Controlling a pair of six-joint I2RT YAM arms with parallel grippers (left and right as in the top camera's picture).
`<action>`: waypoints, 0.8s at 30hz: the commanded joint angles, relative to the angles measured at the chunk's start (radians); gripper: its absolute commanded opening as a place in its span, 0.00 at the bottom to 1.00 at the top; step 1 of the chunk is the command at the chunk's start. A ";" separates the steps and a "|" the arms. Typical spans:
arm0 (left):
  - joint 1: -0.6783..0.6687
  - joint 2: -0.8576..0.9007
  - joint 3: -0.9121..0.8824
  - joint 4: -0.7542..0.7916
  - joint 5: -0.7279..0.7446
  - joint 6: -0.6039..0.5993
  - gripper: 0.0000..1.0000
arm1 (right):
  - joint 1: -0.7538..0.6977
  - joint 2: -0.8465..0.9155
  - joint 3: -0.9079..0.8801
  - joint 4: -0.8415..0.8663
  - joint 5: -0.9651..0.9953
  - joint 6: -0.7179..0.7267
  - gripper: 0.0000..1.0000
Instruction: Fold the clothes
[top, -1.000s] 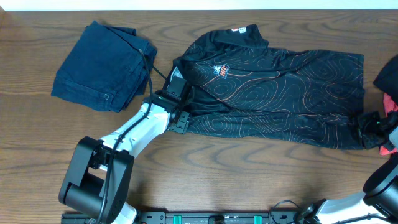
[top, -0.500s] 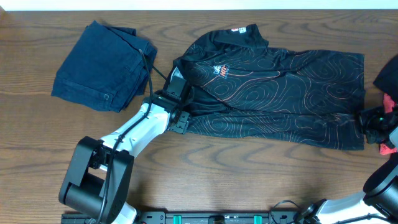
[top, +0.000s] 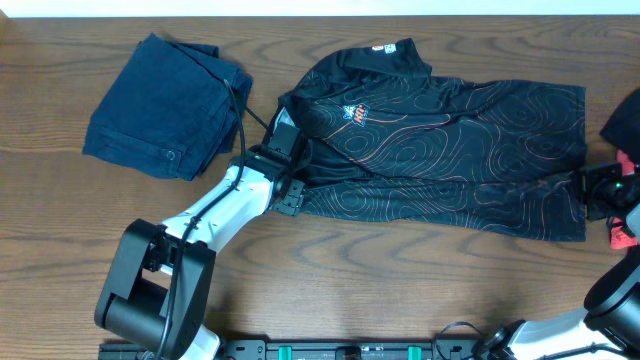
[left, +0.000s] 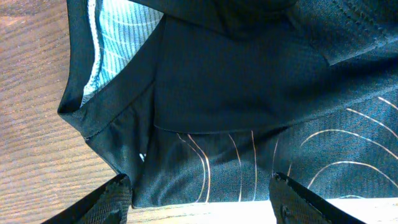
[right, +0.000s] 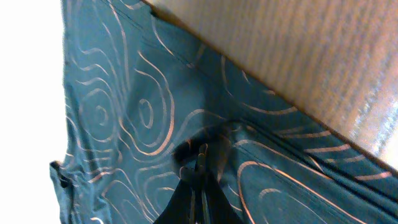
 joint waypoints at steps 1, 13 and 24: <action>0.006 0.004 -0.006 -0.006 -0.019 -0.005 0.72 | 0.014 0.005 0.017 0.026 -0.010 0.067 0.01; 0.006 0.004 -0.006 -0.006 -0.019 -0.005 0.72 | 0.015 0.005 0.017 0.053 0.040 0.109 0.10; 0.006 0.004 -0.006 -0.006 -0.019 -0.005 0.72 | -0.022 0.005 0.017 -0.124 0.080 -0.251 0.51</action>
